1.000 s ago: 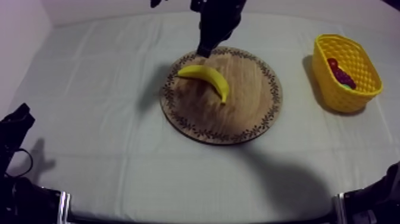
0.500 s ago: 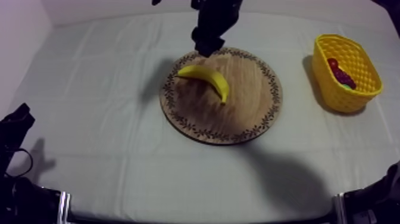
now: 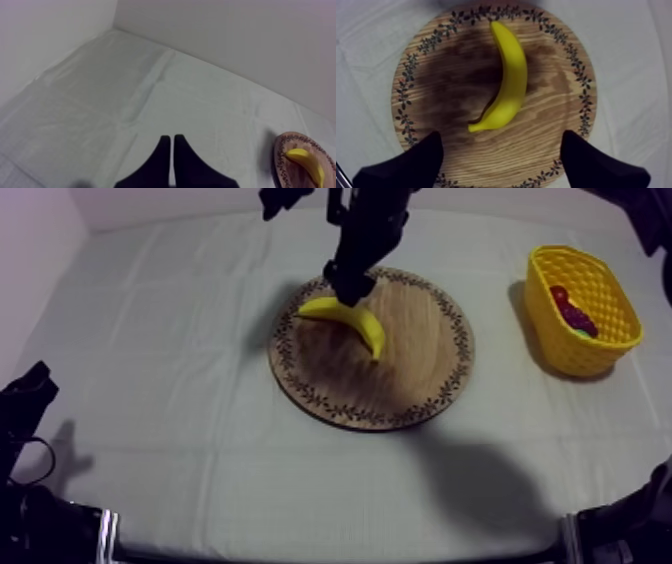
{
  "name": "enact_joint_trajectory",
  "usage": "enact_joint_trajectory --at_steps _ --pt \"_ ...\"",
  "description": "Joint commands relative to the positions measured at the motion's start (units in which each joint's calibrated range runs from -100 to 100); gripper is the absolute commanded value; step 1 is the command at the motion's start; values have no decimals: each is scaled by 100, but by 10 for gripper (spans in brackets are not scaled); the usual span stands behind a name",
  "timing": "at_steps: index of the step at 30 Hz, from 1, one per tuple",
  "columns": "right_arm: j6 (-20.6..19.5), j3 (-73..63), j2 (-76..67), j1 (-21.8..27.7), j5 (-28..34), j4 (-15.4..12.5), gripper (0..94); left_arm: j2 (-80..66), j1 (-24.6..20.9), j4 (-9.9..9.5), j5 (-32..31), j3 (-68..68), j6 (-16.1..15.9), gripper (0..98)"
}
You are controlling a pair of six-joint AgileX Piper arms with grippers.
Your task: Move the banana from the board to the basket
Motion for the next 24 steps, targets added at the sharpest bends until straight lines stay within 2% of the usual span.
enact_joint_trajectory --at_steps 1,10,24 --pt "-2 53 182 16 -95 -22 813 0 1 -1 -1 -1 2 1" --pt "-24 -288 1080 45 -450 22 814 0 1 -1 -1 -1 -1 1" --pt "30 -1675 2305 144 -308 88 765 0 1 -1 -1 -1 1 1"
